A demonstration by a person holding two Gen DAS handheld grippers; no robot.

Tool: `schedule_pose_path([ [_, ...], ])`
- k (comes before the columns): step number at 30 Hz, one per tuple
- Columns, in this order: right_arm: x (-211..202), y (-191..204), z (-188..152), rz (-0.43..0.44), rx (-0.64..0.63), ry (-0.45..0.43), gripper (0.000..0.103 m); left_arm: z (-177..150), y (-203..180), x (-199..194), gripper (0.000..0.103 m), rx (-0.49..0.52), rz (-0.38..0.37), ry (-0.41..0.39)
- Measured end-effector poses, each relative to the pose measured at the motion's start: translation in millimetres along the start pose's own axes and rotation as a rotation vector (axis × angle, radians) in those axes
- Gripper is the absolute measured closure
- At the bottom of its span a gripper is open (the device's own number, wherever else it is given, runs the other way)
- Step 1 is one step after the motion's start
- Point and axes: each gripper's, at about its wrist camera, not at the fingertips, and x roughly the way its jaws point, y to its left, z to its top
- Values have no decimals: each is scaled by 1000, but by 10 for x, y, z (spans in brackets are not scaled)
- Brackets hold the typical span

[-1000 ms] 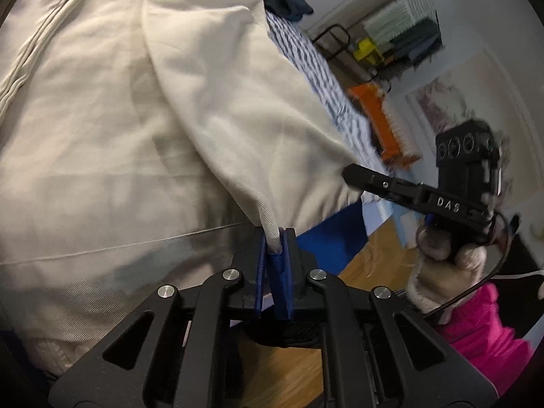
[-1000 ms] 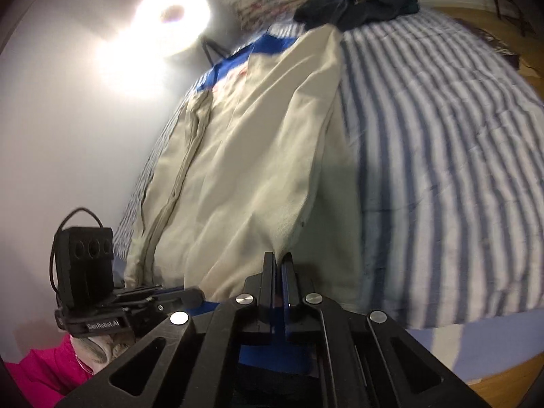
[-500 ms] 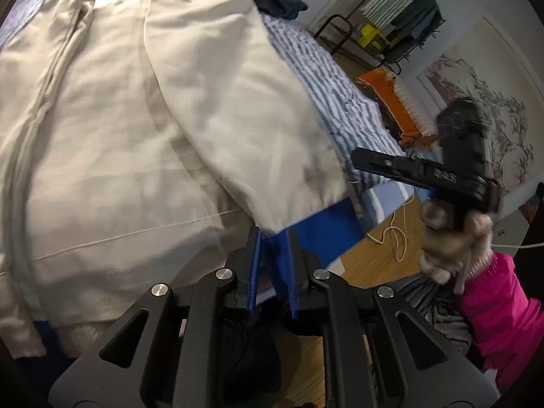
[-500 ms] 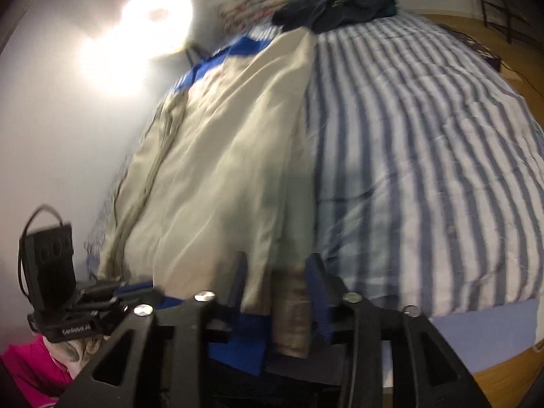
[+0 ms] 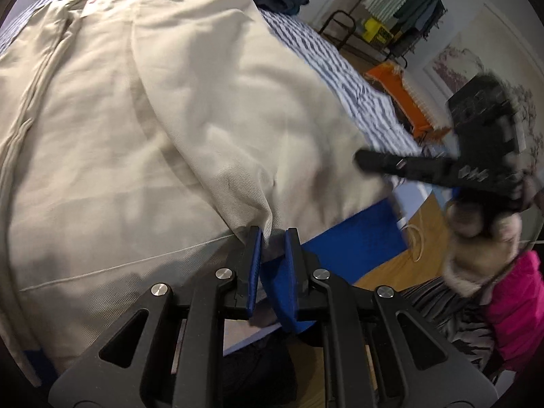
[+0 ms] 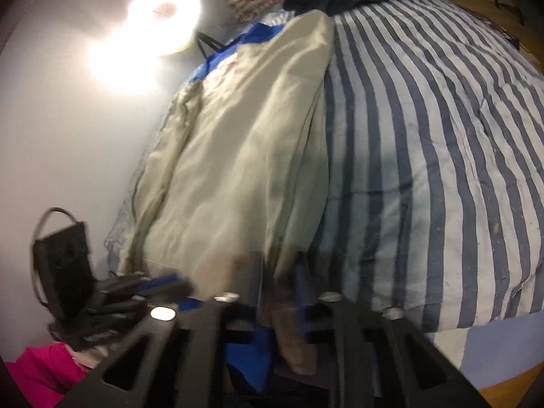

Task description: Fold large clothes

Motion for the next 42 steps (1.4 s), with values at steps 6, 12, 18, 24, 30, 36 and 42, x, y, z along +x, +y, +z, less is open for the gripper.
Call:
schedule_pose_path([
  [6, 112, -127, 36, -20, 60, 23, 74, 18, 28, 12, 92, -1, -11, 14],
  [12, 159, -29, 71, -86, 65, 28, 95, 128, 73, -249, 92, -33, -47, 3],
  [18, -5, 620, 100, -236, -92, -62, 97, 506, 332, -1068, 92, -68, -35, -155],
  [24, 191, 1471, 66, -429, -397, -87, 98, 908, 888, -1745, 92, -158, 9, -301],
  [30, 632, 2091, 44, -512, -614, -41, 98, 1130, 1382, -2146, 92, -240, 11, -419],
  [36, 1187, 2489, -109, -498, -737, 51, 98, 1064, 1829, -2291, 92, -349, -31, -450],
  [42, 1907, 2588, -281, -461, -771, 192, 97, 957, 1974, -2542, 92, -379, -19, -508],
])
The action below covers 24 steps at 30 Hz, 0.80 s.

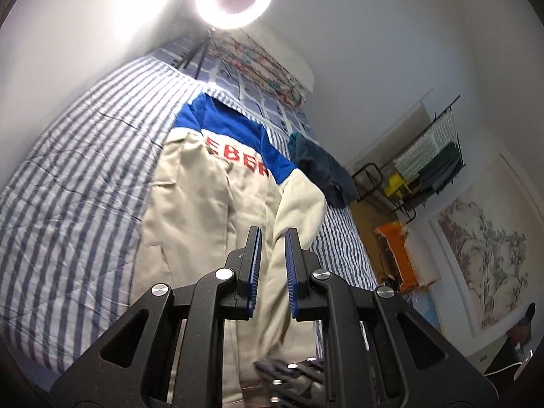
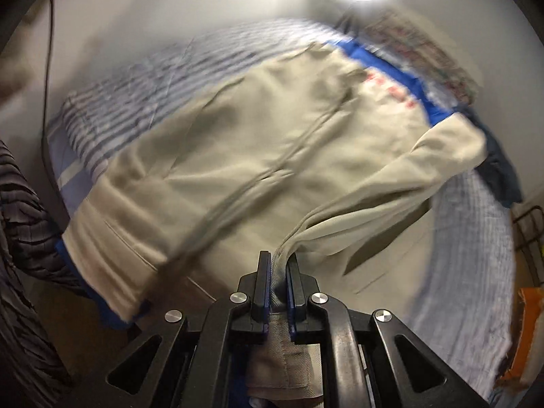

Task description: Fold large clothes

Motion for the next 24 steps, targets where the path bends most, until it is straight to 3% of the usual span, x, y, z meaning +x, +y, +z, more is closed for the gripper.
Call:
schedule_pose_path([
  [4, 141, 109, -2, -16, -62, 25, 95, 15, 105, -91, 92, -29, 11, -20],
  [9, -131, -128, 16, 174, 26, -8, 73, -24, 128, -148, 92, -32, 18, -20],
  [14, -561, -624, 20, 275, 131, -133, 64, -18, 115, -174, 92, -31, 19, -29],
  [16, -621, -920, 61, 260, 206, -171, 54, 3, 102, -151, 92, -38, 13, -27],
  [20, -524, -1685, 257, 189, 395, -219, 47, 96, 57, -36, 92, -55, -6, -15],
  [22, -430, -2003, 385, 151, 456, -245, 36, 169, 9, 66, 92, -40, -2, -3],
  [24, -299, -2337, 530, 114, 518, -260, 35, 242, -12, 169, 92, -32, 1, 14],
])
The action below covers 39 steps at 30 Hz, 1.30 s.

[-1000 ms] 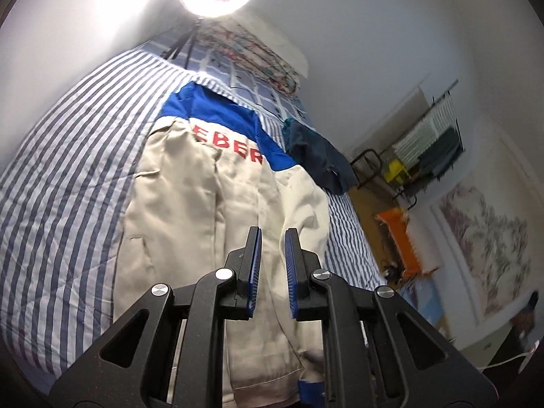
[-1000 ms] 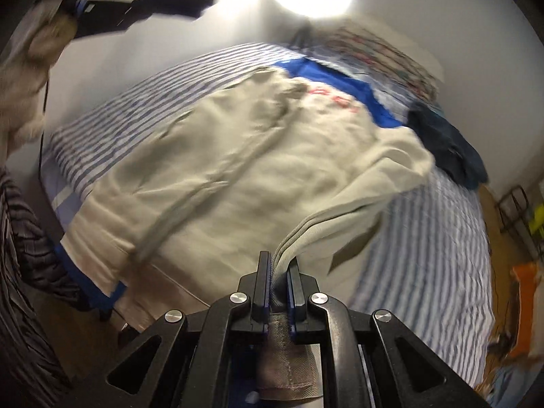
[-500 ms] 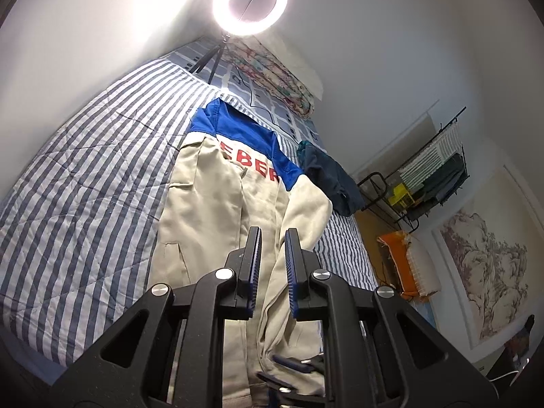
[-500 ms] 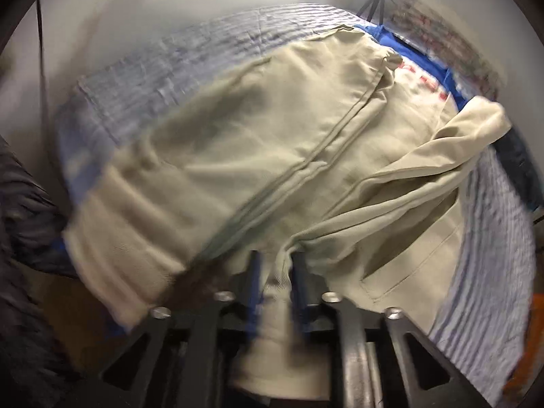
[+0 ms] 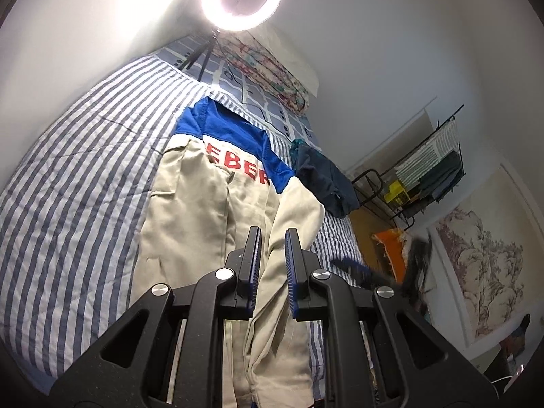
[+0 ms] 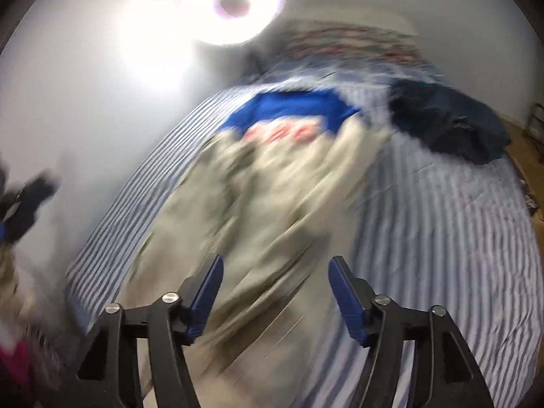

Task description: Fold large clothes

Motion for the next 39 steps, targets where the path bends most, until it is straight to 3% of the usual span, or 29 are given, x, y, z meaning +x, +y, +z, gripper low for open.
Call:
schedule_pose_path([
  [6, 602, -579, 488, 23, 167, 20, 35, 61, 55, 255, 92, 10, 44, 48],
  [8, 791, -685, 595, 26, 206, 34, 40, 40, 65, 294, 92, 9, 40, 65],
  [10, 955, -737, 703, 39, 221, 60, 76, 25, 47, 302, 92, 29, 47, 70],
  [12, 1034, -729, 772, 49, 248, 72, 96, 22, 40, 288, 92, 37, 49, 67],
  [13, 1046, -688, 819, 66, 258, 66, 101, 23, 37, 270, 92, 39, 47, 63],
  [17, 1064, -350, 1054, 120, 213, 34, 102, 41, 36, 223, 92, 40, 47, 54],
  [20, 1270, 10, 1232, 112, 154, 41, 102, 41, 47, 224, 92, 45, 52, 59],
  [29, 2378, 596, 1037, 35, 16, 268, 98, 95, 118, 198, 92, 35, 68, 53],
  [30, 2344, 595, 1027, 51, 6, 273, 92, 92, 125, 192, 92, 34, 65, 57],
  [31, 2257, 573, 1036, 97, 9, 279, 79, 90, 126, 186, 92, 37, 66, 58],
  [32, 2114, 513, 1055, 138, 22, 263, 75, 85, 125, 170, 92, 41, 68, 56],
  [35, 1635, 331, 1133, 216, 18, 183, 73, 77, 109, 115, 92, 51, 65, 45],
  [37, 1353, 157, 1178, 135, -5, 123, 69, 80, 93, 96, 92, 52, 61, 40],
  [39, 1302, 21, 1201, 36, -15, 118, 61, 84, 83, 101, 92, 50, 55, 39],
])
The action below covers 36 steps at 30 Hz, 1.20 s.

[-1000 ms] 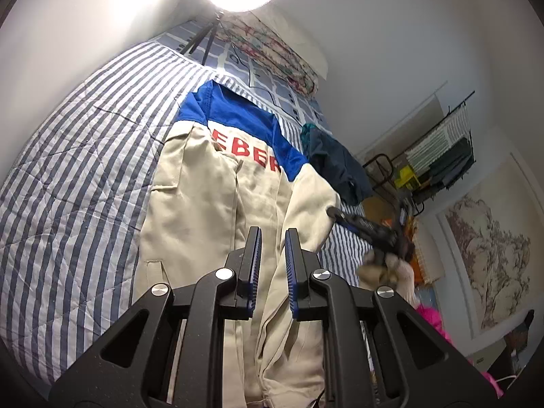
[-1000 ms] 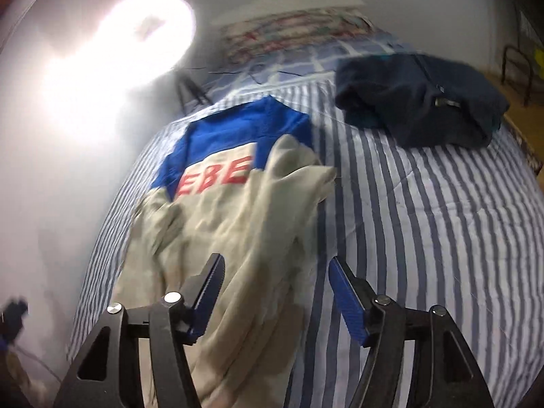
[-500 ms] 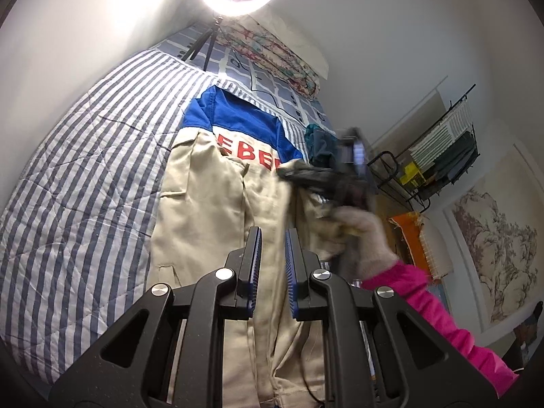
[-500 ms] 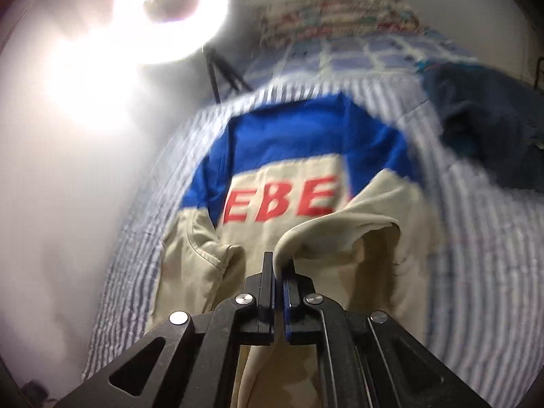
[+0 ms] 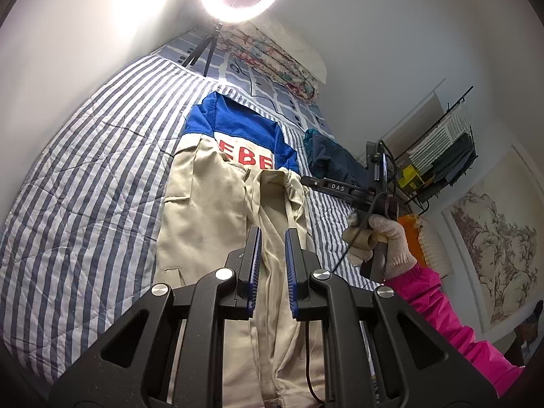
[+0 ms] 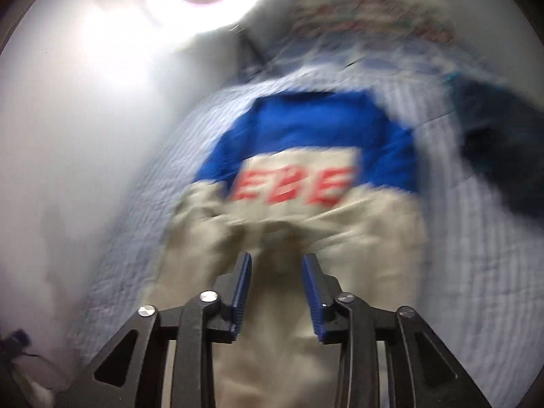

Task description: Fold large clothes

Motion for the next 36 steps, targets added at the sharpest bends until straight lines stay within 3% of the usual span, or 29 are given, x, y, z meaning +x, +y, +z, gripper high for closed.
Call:
schedule_pose_path([
  [3, 165, -85, 23, -19, 13, 55, 50, 2, -26, 30, 92, 1, -2, 1],
  [6, 395, 43, -28, -96, -53, 96, 51, -8, -47, 64, 92, 9, 5, 7],
  [7, 482, 105, -45, -137, -91, 110, 55, -13, -50, 74, 92, 11, 7, 9],
  [8, 558, 154, -54, -170, -124, 130, 67, -17, -51, 81, 92, 13, 9, 11],
  [9, 592, 166, -67, -180, -133, 152, 95, -21, -49, 84, 92, 13, 9, 14],
  [11, 500, 149, -62, -178, -107, 122, 97, -24, -44, 69, 92, 12, 4, 14],
  [16, 184, 181, 153, -15, -15, 12, 99, 15, -13, 33, 92, -6, -2, -5],
  [19, 510, 280, 168, 11, 15, 37, 99, 13, -21, 48, 92, -4, 1, -1],
  [23, 1109, 372, 32, -50, 3, 109, 97, 8, -20, 83, 92, 3, 12, 9],
  [25, 1161, 399, -19, -56, -30, 88, 92, 17, -9, 82, 92, 3, 17, 6],
  [26, 1104, 375, -10, -26, -22, 84, 90, 20, -3, 72, 92, -1, 17, 2],
  [28, 932, 290, -4, 54, 26, 73, 74, 28, -8, 47, 92, -7, 10, -2],
  [36, -575, 88, -463, 213, 134, -69, 79, 6, -198, -100, 92, 46, -11, -16],
])
